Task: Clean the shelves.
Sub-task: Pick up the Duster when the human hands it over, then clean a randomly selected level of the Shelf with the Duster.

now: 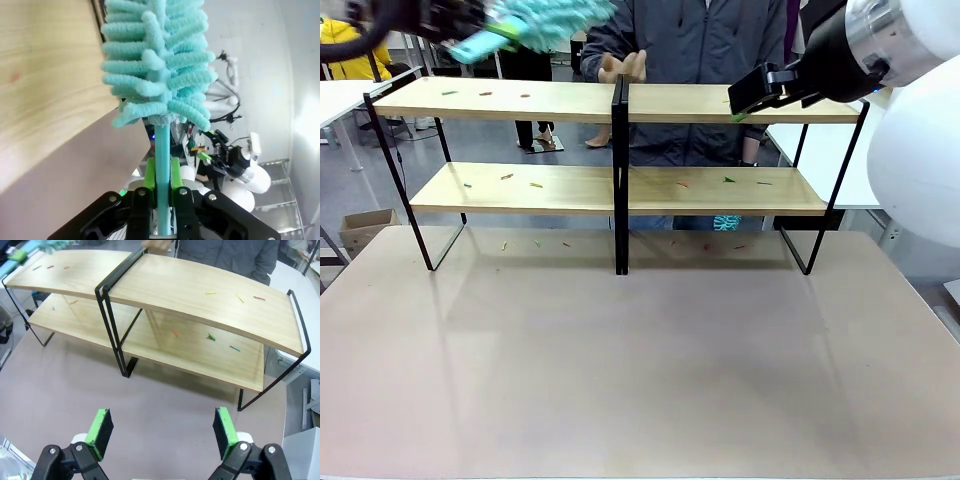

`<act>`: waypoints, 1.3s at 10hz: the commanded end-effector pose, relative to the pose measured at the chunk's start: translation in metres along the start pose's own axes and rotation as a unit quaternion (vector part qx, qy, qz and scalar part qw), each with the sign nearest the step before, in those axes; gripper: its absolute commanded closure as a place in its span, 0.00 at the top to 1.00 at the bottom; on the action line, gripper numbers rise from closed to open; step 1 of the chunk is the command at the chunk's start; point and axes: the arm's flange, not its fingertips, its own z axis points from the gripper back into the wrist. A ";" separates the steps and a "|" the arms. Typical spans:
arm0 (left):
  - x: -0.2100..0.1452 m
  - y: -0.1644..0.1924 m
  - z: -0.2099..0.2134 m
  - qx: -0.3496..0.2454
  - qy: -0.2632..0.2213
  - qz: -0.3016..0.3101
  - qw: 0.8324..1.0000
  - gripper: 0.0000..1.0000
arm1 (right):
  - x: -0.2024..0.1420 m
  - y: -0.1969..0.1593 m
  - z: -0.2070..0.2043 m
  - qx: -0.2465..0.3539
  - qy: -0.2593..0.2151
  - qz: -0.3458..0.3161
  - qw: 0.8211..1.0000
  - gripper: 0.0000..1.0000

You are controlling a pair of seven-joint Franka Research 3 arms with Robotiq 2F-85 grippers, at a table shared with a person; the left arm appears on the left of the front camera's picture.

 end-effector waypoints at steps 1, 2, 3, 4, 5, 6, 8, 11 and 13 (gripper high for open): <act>-0.061 -0.002 0.093 -0.015 -0.092 -0.013 0.996 0.00 | 0.000 0.000 0.000 -0.001 -0.001 0.001 1.000 1.00; -0.087 0.004 0.138 -0.022 -0.132 -0.009 0.991 0.00 | 0.000 0.000 0.000 -0.001 -0.001 0.001 1.000 1.00; -0.127 0.022 0.200 -0.014 -0.221 0.048 0.974 0.00 | 0.000 0.000 0.000 -0.001 -0.001 0.001 1.000 1.00; -0.160 0.041 0.240 -0.029 -0.316 0.090 0.944 0.00 | 0.000 0.000 0.000 -0.001 -0.001 0.001 1.000 1.00; -0.192 0.059 0.267 -0.072 -0.377 0.105 0.917 0.00 | 0.000 0.000 0.000 -0.001 -0.001 0.001 1.000 1.00; -0.209 0.074 0.281 -0.078 -0.458 0.158 0.871 0.00 | 0.000 0.000 0.000 -0.001 -0.001 0.001 1.000 1.00; -0.182 0.050 0.275 -0.026 -0.301 0.101 0.948 0.00 | 0.000 0.000 0.000 -0.001 -0.001 0.001 1.000 1.00; -0.182 0.050 0.275 -0.026 -0.301 0.101 0.948 0.00 | 0.000 0.000 0.000 -0.001 -0.001 0.001 1.000 1.00; -0.182 0.050 0.275 -0.026 -0.301 0.101 0.948 0.00 | 0.000 0.000 0.000 -0.001 -0.001 0.001 1.000 1.00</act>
